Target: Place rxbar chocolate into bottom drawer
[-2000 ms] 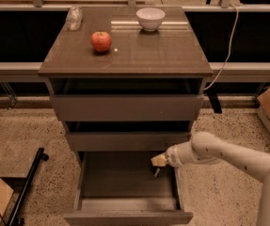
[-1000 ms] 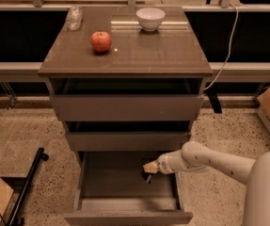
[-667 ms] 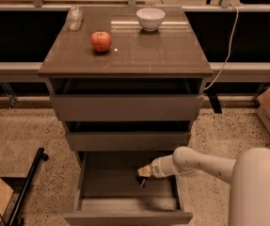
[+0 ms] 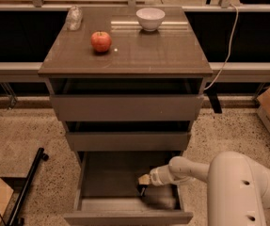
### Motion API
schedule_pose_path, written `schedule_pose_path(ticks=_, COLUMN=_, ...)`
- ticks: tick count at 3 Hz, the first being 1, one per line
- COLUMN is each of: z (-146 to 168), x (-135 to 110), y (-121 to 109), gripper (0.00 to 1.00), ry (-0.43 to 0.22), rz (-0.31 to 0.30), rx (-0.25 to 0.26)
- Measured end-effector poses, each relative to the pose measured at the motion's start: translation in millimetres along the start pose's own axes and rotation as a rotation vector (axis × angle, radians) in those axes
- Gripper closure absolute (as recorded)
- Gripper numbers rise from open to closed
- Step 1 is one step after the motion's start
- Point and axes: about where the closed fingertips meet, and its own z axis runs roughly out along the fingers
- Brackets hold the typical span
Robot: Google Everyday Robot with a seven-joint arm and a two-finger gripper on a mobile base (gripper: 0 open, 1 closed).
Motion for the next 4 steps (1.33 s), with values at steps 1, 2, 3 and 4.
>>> schedule_pose_path(ticks=1, z=24, x=20, y=-31, gripper=0.82, ry=0.024, rz=0.083, rx=0.031)
schedule_pose_path(ticks=2, z=35, x=23, y=-42, gripper=0.59, ry=0.030, rz=0.098, rx=0.054)
schedule_pose_path(ticks=3, z=36, x=15, y=-29, gripper=0.35, ry=0.018, rz=0.074, rx=0.041)
schedule_pose_path(ticks=4, z=38, x=17, y=-28, gripper=0.13, ry=0.021, rz=0.075, rx=0.039)
